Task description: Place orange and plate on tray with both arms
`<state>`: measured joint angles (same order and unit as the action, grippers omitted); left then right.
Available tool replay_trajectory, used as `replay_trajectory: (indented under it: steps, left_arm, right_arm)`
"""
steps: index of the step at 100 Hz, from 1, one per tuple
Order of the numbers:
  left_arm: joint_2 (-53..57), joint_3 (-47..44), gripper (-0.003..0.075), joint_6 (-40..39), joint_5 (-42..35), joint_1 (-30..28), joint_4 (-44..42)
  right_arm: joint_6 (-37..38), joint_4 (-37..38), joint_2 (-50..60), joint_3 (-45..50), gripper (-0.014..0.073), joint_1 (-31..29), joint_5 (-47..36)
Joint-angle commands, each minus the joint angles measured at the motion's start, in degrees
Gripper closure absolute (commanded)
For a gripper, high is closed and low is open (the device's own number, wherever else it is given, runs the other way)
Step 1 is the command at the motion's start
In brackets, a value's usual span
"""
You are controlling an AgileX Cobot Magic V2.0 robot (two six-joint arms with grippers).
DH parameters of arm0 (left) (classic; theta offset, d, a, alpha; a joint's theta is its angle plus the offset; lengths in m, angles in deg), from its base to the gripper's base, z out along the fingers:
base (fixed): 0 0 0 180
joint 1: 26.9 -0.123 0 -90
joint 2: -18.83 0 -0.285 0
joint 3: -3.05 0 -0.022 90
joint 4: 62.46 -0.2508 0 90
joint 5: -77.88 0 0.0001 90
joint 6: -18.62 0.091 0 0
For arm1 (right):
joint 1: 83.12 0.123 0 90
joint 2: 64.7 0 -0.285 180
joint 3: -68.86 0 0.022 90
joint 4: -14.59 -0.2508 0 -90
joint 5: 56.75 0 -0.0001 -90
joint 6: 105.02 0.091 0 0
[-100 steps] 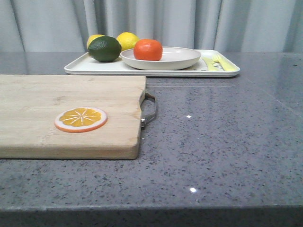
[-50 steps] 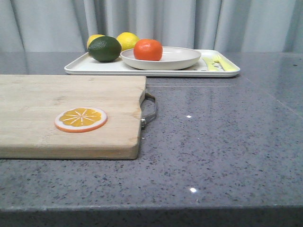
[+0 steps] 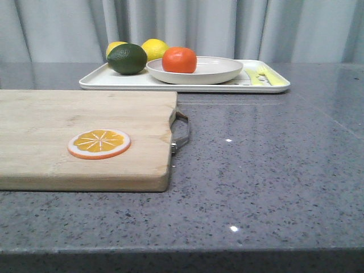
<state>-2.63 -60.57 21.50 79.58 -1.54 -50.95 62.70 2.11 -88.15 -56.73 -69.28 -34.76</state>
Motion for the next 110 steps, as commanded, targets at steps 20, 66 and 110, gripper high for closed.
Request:
replay_trajectory:
  steps: [20, 66, 110]
  left_arm:
    - [6.42, -3.13, 0.0741, 0.01, -4.8, -15.71, -3.79]
    - [15.37, -12.02, 0.074, 0.01, -4.38, -27.66, -5.26]
    - [16.02, -14.04, 0.0741, 0.01, 0.15, -27.66, -5.26]
  right_arm:
    - [-0.35, -0.21, -0.32, -1.41, 0.0669, 0.02, -4.75]
    - [-0.35, -0.21, -0.32, -1.41, 0.0669, 0.02, -4.75]
    - [-0.35, -0.21, -0.32, -1.41, 0.0669, 0.02, -4.83]
